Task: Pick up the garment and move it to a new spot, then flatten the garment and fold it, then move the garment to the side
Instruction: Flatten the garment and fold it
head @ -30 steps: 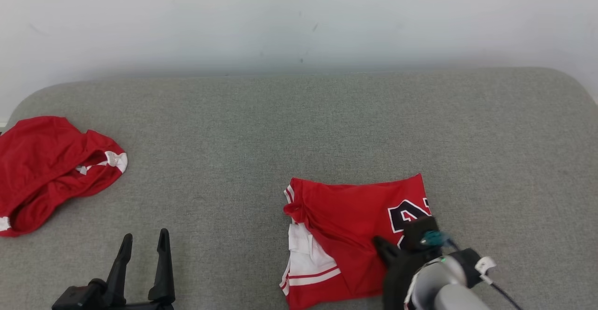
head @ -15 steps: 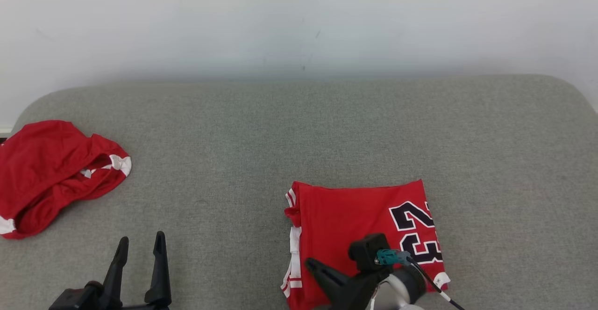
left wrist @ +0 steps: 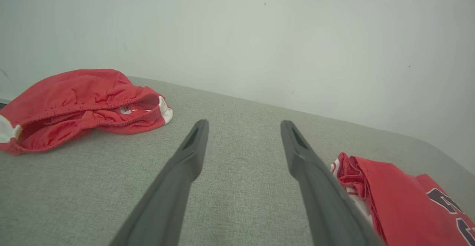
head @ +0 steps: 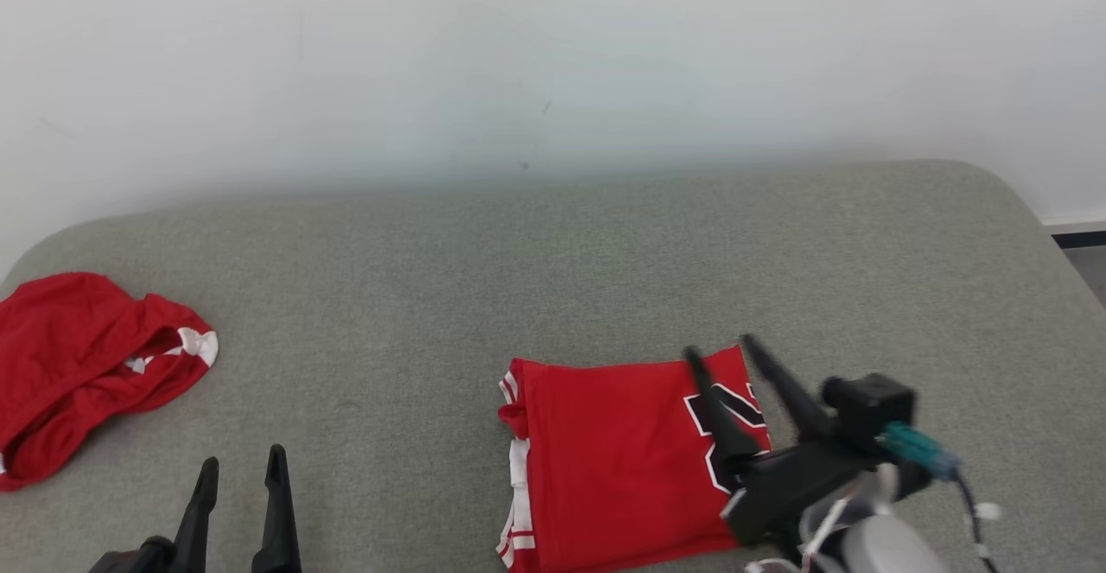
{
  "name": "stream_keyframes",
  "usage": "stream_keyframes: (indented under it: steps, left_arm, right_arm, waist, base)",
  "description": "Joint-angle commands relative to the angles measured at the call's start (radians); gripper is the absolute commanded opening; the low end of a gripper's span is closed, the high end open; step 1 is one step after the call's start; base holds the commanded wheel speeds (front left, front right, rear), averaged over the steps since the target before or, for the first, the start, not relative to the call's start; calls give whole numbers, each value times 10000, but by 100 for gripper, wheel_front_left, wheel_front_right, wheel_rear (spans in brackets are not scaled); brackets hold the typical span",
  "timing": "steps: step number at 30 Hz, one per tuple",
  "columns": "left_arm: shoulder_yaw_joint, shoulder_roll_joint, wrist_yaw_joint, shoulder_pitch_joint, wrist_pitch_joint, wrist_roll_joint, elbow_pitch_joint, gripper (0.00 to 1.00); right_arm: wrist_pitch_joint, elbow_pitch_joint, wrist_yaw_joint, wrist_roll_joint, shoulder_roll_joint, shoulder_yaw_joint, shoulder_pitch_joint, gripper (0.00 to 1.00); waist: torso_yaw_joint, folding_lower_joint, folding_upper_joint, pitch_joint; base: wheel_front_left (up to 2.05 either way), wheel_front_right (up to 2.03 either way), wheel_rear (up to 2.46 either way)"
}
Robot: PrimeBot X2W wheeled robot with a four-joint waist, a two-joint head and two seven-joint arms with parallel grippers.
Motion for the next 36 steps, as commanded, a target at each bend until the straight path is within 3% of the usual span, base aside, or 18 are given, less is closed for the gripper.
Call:
stream_keyframes:
  steps: [1, 4, 11, 21, 36]
  left_arm:
    - [69, 3, 27, 154, -2, 3, -41, 100]
    - [115, 5, 54, 228, 0, -5, -55, 100]
    - [155, 3, 36, 455, 0, -44, -30, 100]
    - [178, 5, -34, 892, 0, -35, -122, 100]
    - [326, 3, -126, 697, -2, 257, -37, 100]
  right_arm:
    - [-192, -219, -24, -298, -105, -581, 262, 100]
    - [-265, -338, -24, -503, -246, -1158, 418, 100]
    - [-534, -6, -24, -1000, -1268, -2128, 783, 100]
    - [-1120, 1085, -24, -1127, -2334, -2189, 783, 100]
    - [-1901, 2307, -24, -524, -2333, -1703, 640, 100]
  waist:
    - [-182, 1, 0, -154]
    - [-248, 1, 0, -203]
    - [-234, 1, 0, -372]
    - [-119, 1, 0, -611]
    - [-173, 1, 0, -642]
  base:
    - [0, 0, 0]
    - [0, 0, 0]
    - [0, 0, 0]
    - [0, 0, 0]
    - [0, 0, 0]
